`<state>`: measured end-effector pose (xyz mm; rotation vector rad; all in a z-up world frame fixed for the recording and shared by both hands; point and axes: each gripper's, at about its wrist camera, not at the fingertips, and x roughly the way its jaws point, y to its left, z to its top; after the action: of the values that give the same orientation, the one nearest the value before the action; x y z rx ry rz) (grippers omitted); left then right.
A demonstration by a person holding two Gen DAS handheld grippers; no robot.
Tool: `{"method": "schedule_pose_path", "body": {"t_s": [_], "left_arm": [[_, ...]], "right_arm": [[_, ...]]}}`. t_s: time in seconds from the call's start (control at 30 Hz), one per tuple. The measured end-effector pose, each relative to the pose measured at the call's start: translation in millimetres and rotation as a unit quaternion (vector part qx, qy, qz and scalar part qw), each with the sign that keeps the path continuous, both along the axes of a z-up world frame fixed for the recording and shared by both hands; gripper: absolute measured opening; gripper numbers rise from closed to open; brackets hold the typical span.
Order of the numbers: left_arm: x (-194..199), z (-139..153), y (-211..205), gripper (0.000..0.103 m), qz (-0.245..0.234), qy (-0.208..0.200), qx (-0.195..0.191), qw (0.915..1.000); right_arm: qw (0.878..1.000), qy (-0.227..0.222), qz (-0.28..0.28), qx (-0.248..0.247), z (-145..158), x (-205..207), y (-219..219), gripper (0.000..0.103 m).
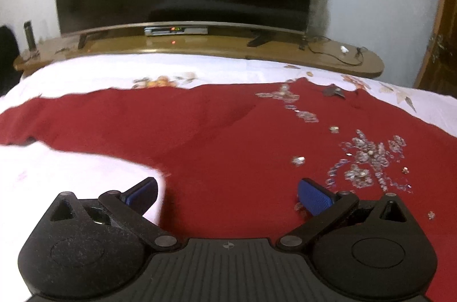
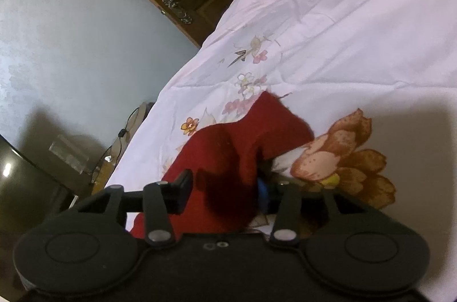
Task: Fold small clothes
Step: 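Grasp the sleeve cuff of the red sweater with the right gripper, then carry the sleeve across the sweater body with the right gripper and release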
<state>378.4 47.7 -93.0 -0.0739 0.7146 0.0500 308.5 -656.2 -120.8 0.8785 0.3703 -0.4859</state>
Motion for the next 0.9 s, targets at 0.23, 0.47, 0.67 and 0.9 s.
{"method": "schedule_pose_path", "body": {"t_s": [0.23, 0.47, 0.67, 0.9], "left_arm": [[-6, -5, 36, 0.103, 0.005, 0.01, -0.017, 0.9998], [-11, -10, 37, 0.103, -0.003, 0.015, -0.03, 0.9994], [-8, -12, 28, 0.103, -0.001, 0.02, -0.026, 0.9995], [-6, -10, 27, 0.103, 0.001, 0.016, -0.031, 0.9994]], "right_arm": [[0.994, 0.075, 0.001, -0.073, 21, 13, 17, 0.024], [0.994, 0.0, -0.028, 0.104, 2, -29, 20, 0.049], [0.993, -0.018, -0.041, 0.106, -10, -19, 0, 0.021], [0.991, -0.051, -0.051, 0.115, -15, -18, -24, 0.015]]}}
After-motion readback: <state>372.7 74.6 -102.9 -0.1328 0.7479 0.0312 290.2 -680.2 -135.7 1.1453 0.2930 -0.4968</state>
